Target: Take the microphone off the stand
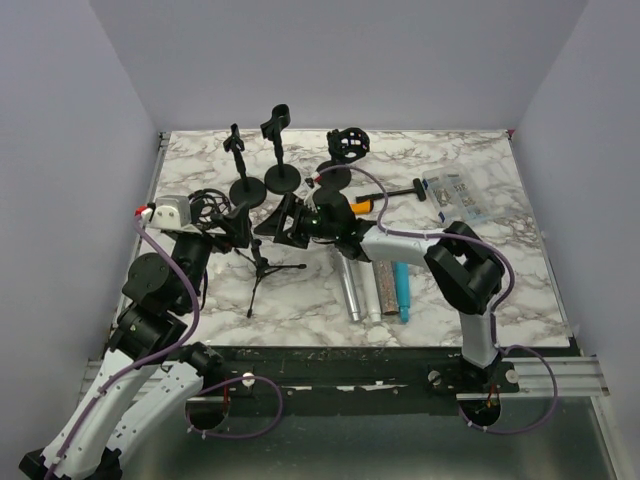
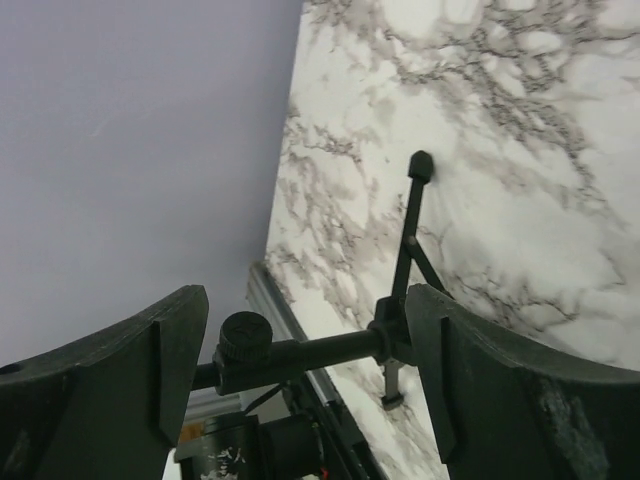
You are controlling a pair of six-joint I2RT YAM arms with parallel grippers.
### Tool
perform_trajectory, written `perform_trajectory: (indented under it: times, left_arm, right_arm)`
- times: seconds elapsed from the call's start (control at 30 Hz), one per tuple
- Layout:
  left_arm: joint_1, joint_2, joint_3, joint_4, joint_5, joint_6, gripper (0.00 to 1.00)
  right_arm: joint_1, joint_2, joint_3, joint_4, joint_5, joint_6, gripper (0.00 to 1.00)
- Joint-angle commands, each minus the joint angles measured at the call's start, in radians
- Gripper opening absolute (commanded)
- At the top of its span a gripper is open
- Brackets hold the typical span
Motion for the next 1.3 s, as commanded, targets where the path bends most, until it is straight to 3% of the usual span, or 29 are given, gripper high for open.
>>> perform_trajectory:
  times: [0.0, 0.2, 0.37, 0.57, 0.63, 0.7, 0.73, 0.83, 1.0, 1.27]
  left_arm:
    - [0.005, 0.007, -0.004, 0.016, 0.0, -0.011, 0.98]
    - [0.005, 0.009, 0.0, 0.016, 0.008, -0.01, 0.98]
    - [0.006, 0.025, 0.009, 0.007, 0.027, -0.01, 0.98]
    - [0.005, 0.045, 0.016, -0.004, 0.021, -0.005, 0.99]
    - [0.005, 0.049, 0.017, -0.004, 0.021, -0.005, 0.99]
    - [0.005, 0.056, 0.016, -0.005, 0.021, -0.005, 0.98]
    - [0.005, 0.062, 0.017, -0.005, 0.02, -0.005, 0.99]
    - [0.005, 0.078, 0.021, -0.014, 0.003, -0.006, 0.99]
    - [0.003, 0.095, 0.033, -0.034, -0.004, -0.014, 0.99]
    - [0.005, 0.132, 0.106, -0.24, 0.011, -0.174, 0.98]
  right_arm:
    - [-0.01, -0.071, 0.06, -0.279, 0.049, -0.088, 0.88]
    - [-0.009, -0.102, 0.068, -0.276, 0.019, -0.045, 0.88]
    - [0.005, -0.036, 0.092, -0.245, -0.024, -0.011, 0.84]
    - [0.006, 0.03, 0.015, -0.084, -0.054, 0.044, 0.49]
    - [0.004, 0.05, -0.004, -0.036, -0.059, 0.054, 0.28]
    - [0.003, 0.069, -0.012, -0.019, -0.063, 0.054, 0.19]
    - [-0.001, 0.074, -0.018, -0.012, -0.063, 0.052, 0.19]
    - [-0.006, 0.063, -0.033, 0.004, -0.063, 0.04, 0.42]
    - [-0.009, -0.021, -0.02, -0.056, -0.045, -0.017, 0.65]
    - [-0.011, -0.232, -0.068, -0.209, 0.048, -0.119, 0.78]
